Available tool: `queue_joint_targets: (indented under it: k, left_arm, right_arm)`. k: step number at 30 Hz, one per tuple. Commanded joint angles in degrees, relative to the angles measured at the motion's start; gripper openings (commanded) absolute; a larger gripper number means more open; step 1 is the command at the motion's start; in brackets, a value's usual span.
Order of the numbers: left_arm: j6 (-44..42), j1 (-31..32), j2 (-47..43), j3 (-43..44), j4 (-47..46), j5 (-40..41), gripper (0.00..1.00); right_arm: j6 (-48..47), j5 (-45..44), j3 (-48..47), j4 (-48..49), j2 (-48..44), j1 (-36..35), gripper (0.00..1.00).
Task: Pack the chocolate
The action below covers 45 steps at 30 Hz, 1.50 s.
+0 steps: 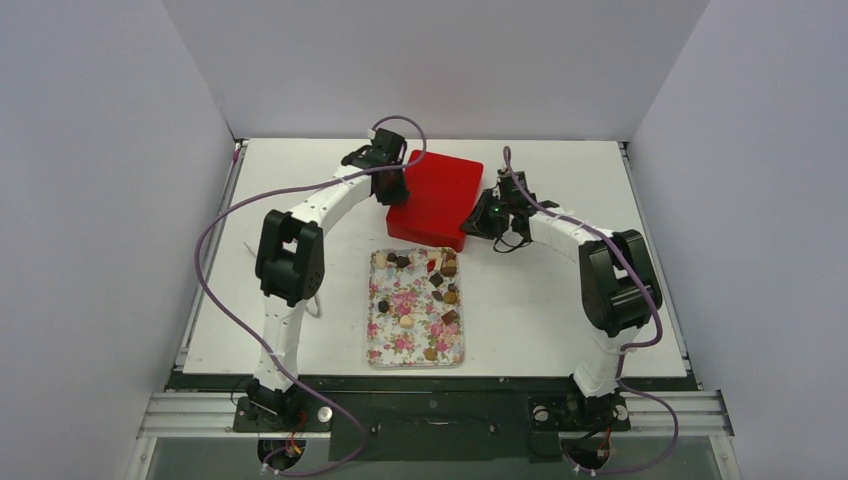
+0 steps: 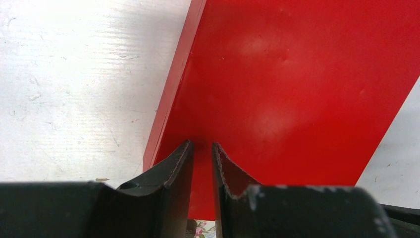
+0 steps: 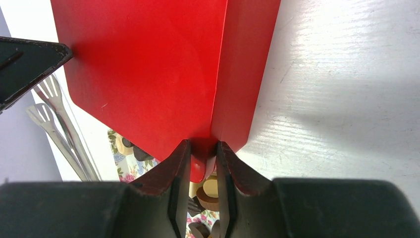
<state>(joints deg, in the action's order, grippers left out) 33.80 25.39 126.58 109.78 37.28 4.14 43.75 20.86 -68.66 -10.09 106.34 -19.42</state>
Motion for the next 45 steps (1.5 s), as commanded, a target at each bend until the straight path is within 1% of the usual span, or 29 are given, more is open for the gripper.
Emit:
queue_joint_targets:
  k: [1,2,3,4,5,6,7,8,10,12,13,14,15,16,17,18,19,20,24,29,34,45]
  left_arm:
    - [-1.6,-0.3,1.1,3.0,4.9,1.1,0.18]
    - [-2.0,-0.3,1.0,3.7,5.2,1.2,0.18]
    - [-2.7,-0.3,0.9,5.2,5.7,1.2,0.18]
    - [-3.0,-0.3,0.4,6.2,6.1,1.3,0.18]
    - [-3.8,-0.4,0.2,8.3,7.0,1.3,0.19]
    - [-4.2,-0.4,-0.7,9.6,7.5,1.4,0.19]
    - [-5.0,-0.4,-1.1,12.3,8.8,1.6,0.21]
    - [-5.3,-0.4,-2.3,14.8,10.0,2.1,0.22]
    - [-6.2,-0.4,-5.0,16.8,10.9,2.5,0.25]
    - [-6.7,-0.4,-8.9,15.3,10.6,2.0,0.33]
    - [-6.9,-0.3,-10.6,14.1,10.1,1.5,0.41]
    - [-7.0,-0.3,-14.2,10.3,8.5,1.3,0.46]
    - [-7.1,-0.3,-16.3,8.1,7.5,1.0,0.58]
    - [-7.1,-0.3,-20.7,3.1,5.1,0.8,0.65]
    - [-7.1,-0.2,-22.9,0.8,3.9,0.6,0.81]
    - [-7.0,-0.2,-27.2,-4.1,1.6,0.5,0.92]
    - [-6.9,-0.2,-29.3,-6.4,0.7,0.1,0.99]
    - [-7.0,-0.2,-33.3,-10.8,-1.0,-0.1,0.98]
    - [-7.6,0.0,-44.5,-21.6,-3.7,-0.3,0.97]
    - [-8.8,0.1,-54.5,-30.6,-4.5,1.6,0.96]
    - [-9.0,0.1,-57.8,-34.0,-4.8,2.9,0.96]
    - [-9.6,0.1,-59.3,-35.5,-5.8,1.5,0.96]
  right_arm:
    - [-4.3,-7.2,1.7,-10.4,1.2,-0.5,0.2]
    - [-4.4,-7.0,1.3,-10.8,0.7,-0.2,0.24]
    - [-4.6,-6.9,-0.1,-11.1,-0.4,0.0,0.35]
    - [-4.7,-6.7,-0.9,-12.2,-0.9,0.6,0.4]
    - [-4.9,-6.4,-3.4,-12.7,-2.0,0.9,0.48]
    - [-4.9,-5.7,-4.8,-13.8,-2.5,1.6,0.51]
    - [-5.0,-4.9,-7.5,-14.3,-3.6,1.9,0.57]
    - [-4.8,-4.5,-9.1,-15.2,-4.3,2.6,0.59]
    - [-4.3,-3.5,-13.0,-15.9,-6.4,3.2,0.65]
    - [-3.7,-2.9,-16.1,-16.3,-8.6,3.8,0.67]
    - [-3.5,-2.7,-17.1,-16.4,-10.2,3.9,0.67]
    - [-3.4,-2.8,-17.4,-16.4,-11.1,3.9,0.68]
    - [-3.3,-3.3,-17.2,-16.2,-13.0,3.8,0.68]
    - [-3.0,-3.6,-16.2,-15.8,-14.2,3.7,0.69]
    - [-2.7,-4.0,-15.4,-14.8,-16.2,3.7,0.69]
    - [-2.0,-4.0,-13.3,-14.1,-17.5,3.6,0.69]
    - [-1.7,-4.1,-12.2,-12.7,-20.0,3.5,0.69]
    - [-1.2,-4.3,-9.8,-12.1,-21.3,3.5,0.69]
    - [-1.2,-6.9,-3.4,-9.9,-30.3,3.1,0.7]
    - [-1.5,-9.9,2.5,-8.2,-38.7,3.1,0.71]
    - [-1.3,-10.7,6.1,-6.2,-44.1,3.2,0.73]
    - [-1.2,-10.3,7.4,-5.6,-45.6,3.2,0.74]
